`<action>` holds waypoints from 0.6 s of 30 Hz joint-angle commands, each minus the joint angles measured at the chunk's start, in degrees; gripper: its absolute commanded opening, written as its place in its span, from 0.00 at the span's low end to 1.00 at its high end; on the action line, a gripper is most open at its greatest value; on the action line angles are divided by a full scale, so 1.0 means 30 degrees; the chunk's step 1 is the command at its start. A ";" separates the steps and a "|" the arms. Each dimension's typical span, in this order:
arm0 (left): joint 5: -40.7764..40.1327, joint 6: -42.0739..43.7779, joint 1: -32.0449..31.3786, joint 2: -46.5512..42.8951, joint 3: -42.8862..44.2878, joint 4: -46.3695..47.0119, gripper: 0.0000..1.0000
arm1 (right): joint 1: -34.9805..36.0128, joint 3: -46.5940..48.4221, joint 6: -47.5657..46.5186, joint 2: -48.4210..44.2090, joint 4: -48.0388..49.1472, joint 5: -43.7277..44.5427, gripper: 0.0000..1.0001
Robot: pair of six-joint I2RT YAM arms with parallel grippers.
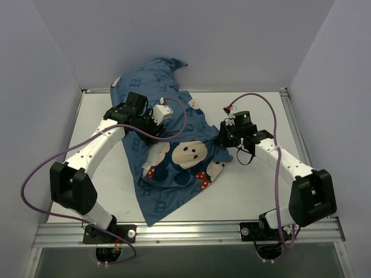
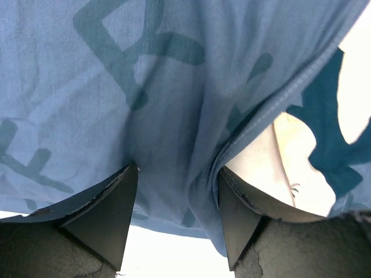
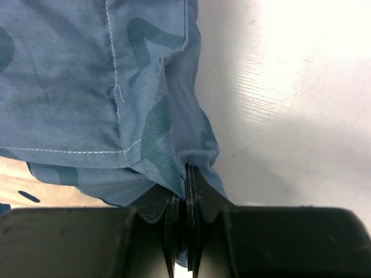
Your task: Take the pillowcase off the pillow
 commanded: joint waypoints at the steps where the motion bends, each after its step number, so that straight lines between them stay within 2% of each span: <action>1: -0.0310 0.0120 -0.0014 0.0515 0.0203 0.0863 0.65 | 0.0002 0.1073 -0.0541 0.0489 0.0281 -0.0240 0.00; 4: -0.0306 0.0207 -0.0687 0.1043 0.0261 0.0921 0.65 | -0.0055 0.1307 -0.0628 0.0636 0.0370 -0.0152 0.00; 6: -0.0482 0.0266 -0.1184 0.1423 0.0553 0.0922 0.60 | -0.0056 0.1483 -0.0775 0.0782 0.0254 0.0313 0.00; 7: -0.0541 0.0296 -0.1274 0.1744 0.0699 0.0806 0.51 | -0.0172 0.1890 -0.1008 0.1044 -0.0008 0.0578 0.00; 8: -0.0541 0.0296 -0.1333 0.1863 0.1106 0.0747 0.38 | -0.0260 0.2184 -0.1126 0.1221 -0.0214 0.0871 0.00; 9: -0.0541 0.0180 -0.1333 0.1980 0.1371 0.0659 0.08 | -0.0435 0.2535 -0.1272 0.1426 -0.0448 0.1193 0.01; 10: -0.0570 -0.0198 -0.1304 0.2097 0.1635 0.0542 0.02 | -0.0901 0.3553 -0.1390 0.1863 -0.1146 0.1979 0.09; 11: -0.0600 -0.0405 -0.1333 0.2098 0.1870 0.0512 0.02 | -0.1138 0.4202 -0.1333 0.2041 -0.1646 0.2480 0.35; 13: -0.0309 -0.0931 -0.1304 0.2069 0.2661 0.0219 0.02 | -0.1228 0.5666 -0.1332 0.2307 -0.3403 0.4405 0.55; 14: 0.0186 -0.1138 -0.1304 0.2040 0.2924 0.0132 0.02 | -0.0996 0.7007 -0.1187 0.2191 -0.3931 0.5057 0.69; 15: 0.0452 -0.1575 -0.1275 0.2011 0.3391 -0.0043 0.02 | -0.0791 0.7543 -0.1099 0.1725 -0.4662 0.5672 0.72; 16: 0.0803 -0.1840 -0.1275 0.1982 0.3628 -0.0103 0.02 | -0.0382 0.8360 -0.1011 0.1402 -0.4901 0.7622 0.78; 18: 0.1654 -0.2367 -0.1304 0.2010 0.4212 -0.0191 0.02 | 0.1781 0.8835 -0.0864 0.0205 -0.5486 0.9944 0.82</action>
